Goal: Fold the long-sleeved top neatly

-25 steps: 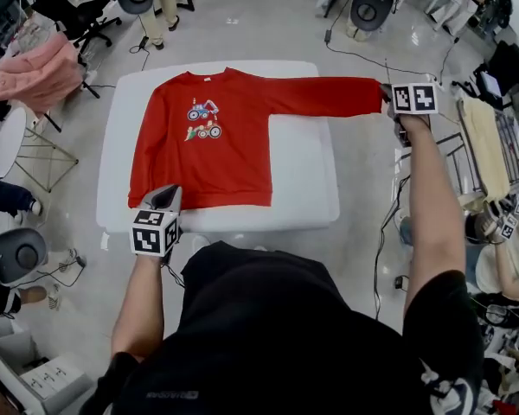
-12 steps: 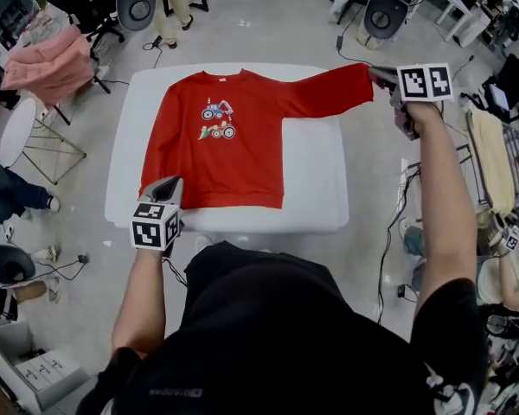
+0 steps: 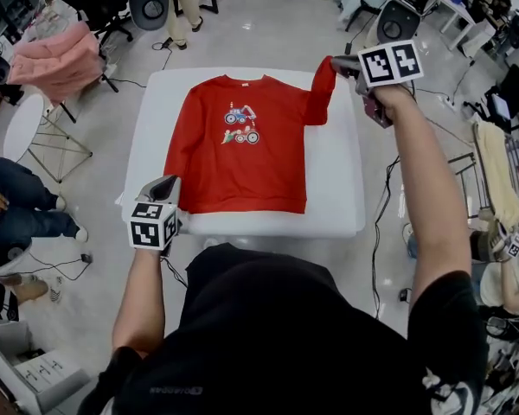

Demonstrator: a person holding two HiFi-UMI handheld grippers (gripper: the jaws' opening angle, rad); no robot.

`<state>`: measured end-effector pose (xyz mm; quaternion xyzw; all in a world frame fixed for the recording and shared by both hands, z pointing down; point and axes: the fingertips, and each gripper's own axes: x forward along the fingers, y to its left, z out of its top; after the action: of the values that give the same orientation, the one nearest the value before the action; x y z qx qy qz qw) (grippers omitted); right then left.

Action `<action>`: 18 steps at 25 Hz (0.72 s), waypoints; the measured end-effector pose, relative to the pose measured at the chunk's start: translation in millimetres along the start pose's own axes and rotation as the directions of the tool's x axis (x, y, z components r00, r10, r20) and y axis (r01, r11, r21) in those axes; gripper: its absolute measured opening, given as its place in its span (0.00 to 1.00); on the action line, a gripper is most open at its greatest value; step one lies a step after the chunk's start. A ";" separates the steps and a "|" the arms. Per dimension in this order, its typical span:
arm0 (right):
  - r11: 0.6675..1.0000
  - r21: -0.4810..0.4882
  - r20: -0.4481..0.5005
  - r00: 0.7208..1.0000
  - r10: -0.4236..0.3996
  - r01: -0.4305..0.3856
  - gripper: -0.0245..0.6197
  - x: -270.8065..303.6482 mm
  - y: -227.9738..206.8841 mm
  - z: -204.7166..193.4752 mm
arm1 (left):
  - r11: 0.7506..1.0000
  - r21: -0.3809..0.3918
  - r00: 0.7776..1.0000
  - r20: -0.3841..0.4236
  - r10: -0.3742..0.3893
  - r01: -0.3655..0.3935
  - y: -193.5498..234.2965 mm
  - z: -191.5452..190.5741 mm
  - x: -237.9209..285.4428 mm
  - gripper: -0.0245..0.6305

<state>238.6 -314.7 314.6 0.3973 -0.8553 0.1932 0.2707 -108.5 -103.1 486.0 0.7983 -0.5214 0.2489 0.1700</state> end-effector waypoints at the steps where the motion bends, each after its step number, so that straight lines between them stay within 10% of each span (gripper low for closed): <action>1: 1.000 -0.008 -0.009 1.000 0.002 -0.002 0.08 9.5 8.3 4.1 | 1.000 -0.007 1.000 0.000 0.002 -0.002 7.0 -1.5 -1.5 0.05; 18: 0.998 -0.030 -0.190 0.980 -0.062 0.058 0.09 167.5 64.4 6.8 | 0.999 -0.044 1.000 -0.022 -0.005 0.004 87.6 -27.1 7.4 0.05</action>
<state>96.0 -375.5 405.1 0.3993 -0.8154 0.2118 0.3617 -192.4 -129.2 513.4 0.7927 -0.5230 0.2458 0.1941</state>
